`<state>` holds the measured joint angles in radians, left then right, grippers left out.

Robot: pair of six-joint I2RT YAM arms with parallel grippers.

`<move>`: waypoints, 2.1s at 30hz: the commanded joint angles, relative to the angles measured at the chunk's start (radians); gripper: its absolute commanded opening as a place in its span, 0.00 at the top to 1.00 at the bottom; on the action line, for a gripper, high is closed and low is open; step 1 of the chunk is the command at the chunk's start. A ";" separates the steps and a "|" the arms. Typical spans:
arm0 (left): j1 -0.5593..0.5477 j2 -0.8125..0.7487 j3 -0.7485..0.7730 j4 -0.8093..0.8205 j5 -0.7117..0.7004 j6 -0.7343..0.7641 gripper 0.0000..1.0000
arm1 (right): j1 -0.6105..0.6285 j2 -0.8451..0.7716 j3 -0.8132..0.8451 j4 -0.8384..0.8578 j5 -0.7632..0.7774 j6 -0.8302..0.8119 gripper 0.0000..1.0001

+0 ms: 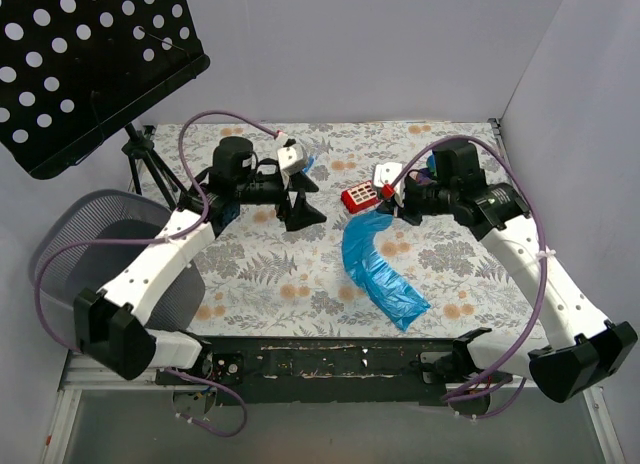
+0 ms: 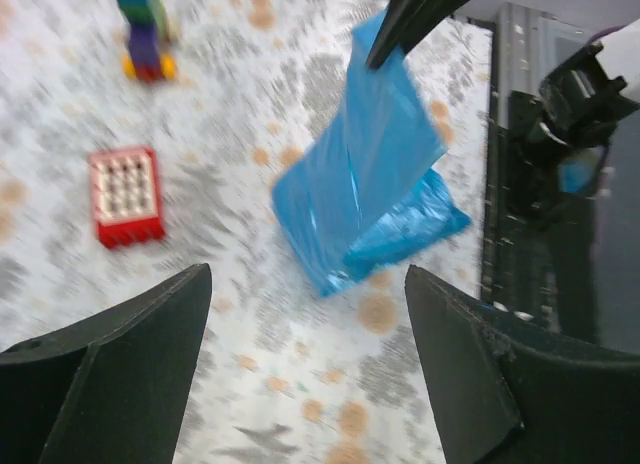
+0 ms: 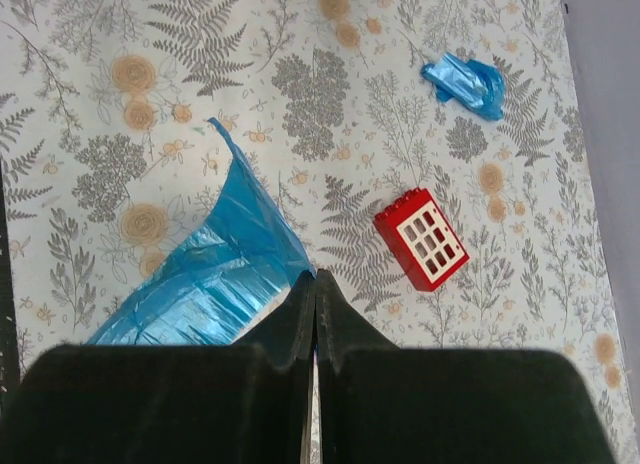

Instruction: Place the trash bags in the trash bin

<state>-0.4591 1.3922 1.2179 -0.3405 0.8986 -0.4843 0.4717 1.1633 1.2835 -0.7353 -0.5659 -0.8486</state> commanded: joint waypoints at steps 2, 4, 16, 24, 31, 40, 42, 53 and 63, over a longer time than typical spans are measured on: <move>-0.072 -0.070 0.047 0.117 -0.124 0.279 0.25 | -0.004 0.050 0.123 -0.004 -0.071 0.075 0.99; -0.110 -0.050 0.087 0.107 -0.121 0.283 0.29 | -0.004 0.065 0.143 0.016 -0.068 0.094 0.99; -0.224 0.019 0.160 0.074 -0.194 0.294 0.34 | -0.002 0.115 0.201 0.005 -0.069 0.120 0.99; -0.228 0.022 0.181 0.066 -0.230 0.280 0.48 | -0.001 0.114 0.172 0.020 -0.055 0.118 0.99; -0.228 0.068 0.209 0.060 -0.205 0.259 0.82 | -0.002 0.114 0.159 0.033 -0.061 0.128 0.99; -0.227 0.062 0.192 0.083 -0.216 0.237 1.00 | -0.002 0.088 0.099 0.059 -0.013 0.186 0.78; -0.228 0.056 0.186 0.083 -0.219 0.239 1.00 | -0.004 0.076 0.076 0.066 0.003 0.191 0.76; -0.233 0.036 0.155 0.066 -0.253 0.305 1.00 | -0.002 0.075 0.096 0.091 -0.008 0.258 0.82; -0.245 0.028 0.154 0.066 -0.276 0.341 1.00 | -0.002 0.061 0.065 0.076 -0.046 0.263 0.99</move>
<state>-0.6922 1.4773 1.3773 -0.2695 0.6418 -0.1795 0.4713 1.2606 1.3445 -0.6769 -0.5797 -0.5983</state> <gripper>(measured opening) 0.009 0.026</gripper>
